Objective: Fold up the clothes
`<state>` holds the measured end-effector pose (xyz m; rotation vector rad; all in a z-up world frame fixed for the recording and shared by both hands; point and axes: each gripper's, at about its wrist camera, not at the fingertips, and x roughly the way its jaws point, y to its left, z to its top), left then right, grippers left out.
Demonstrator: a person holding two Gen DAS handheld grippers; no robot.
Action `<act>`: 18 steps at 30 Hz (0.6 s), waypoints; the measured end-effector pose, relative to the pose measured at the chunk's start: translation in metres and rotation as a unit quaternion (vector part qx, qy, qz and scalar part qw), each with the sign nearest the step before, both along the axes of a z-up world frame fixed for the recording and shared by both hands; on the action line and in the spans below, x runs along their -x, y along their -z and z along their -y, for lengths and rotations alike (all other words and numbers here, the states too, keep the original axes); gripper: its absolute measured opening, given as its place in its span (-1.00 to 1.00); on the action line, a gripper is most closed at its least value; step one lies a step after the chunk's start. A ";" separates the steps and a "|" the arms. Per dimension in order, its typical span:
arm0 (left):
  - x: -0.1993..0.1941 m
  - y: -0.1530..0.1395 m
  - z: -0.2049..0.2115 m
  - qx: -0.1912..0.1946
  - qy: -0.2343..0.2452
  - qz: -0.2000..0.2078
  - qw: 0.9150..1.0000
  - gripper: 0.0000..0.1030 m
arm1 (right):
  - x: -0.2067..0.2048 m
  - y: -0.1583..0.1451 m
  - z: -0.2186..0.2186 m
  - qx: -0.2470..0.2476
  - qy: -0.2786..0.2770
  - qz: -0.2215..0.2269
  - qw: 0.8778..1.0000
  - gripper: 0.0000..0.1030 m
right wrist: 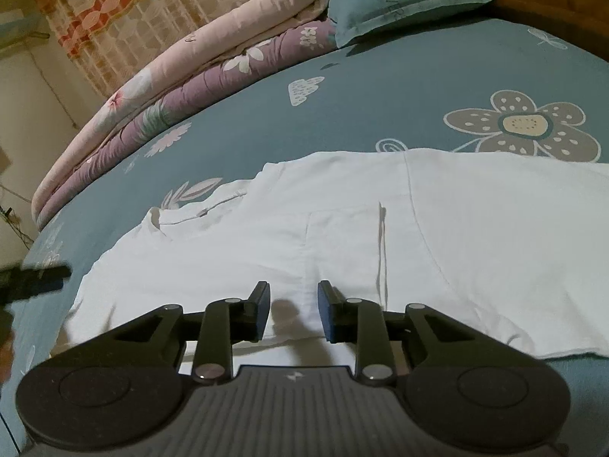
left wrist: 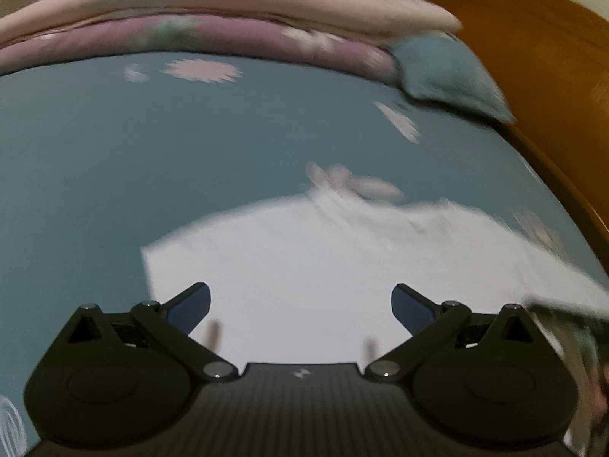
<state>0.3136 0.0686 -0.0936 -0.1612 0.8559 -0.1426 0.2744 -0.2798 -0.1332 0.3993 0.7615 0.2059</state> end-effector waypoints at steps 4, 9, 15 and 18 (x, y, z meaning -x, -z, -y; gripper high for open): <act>0.019 0.016 0.022 -0.020 0.024 -0.027 0.999 0.96 | 0.002 0.000 0.000 -0.003 0.002 0.001 1.000 -0.35; 0.046 0.013 0.040 -0.063 0.037 -0.041 0.996 0.96 | 0.003 0.000 0.004 -0.021 0.003 0.000 1.000 -0.26; 0.101 -0.035 0.040 -0.060 0.041 -0.036 0.997 0.96 | 0.004 -0.003 0.003 -0.028 -0.004 0.008 1.000 -0.14; 0.134 -0.051 0.045 -0.067 0.037 -0.044 0.996 0.96 | 0.011 -0.008 0.001 -0.030 -0.013 0.026 0.999 -0.14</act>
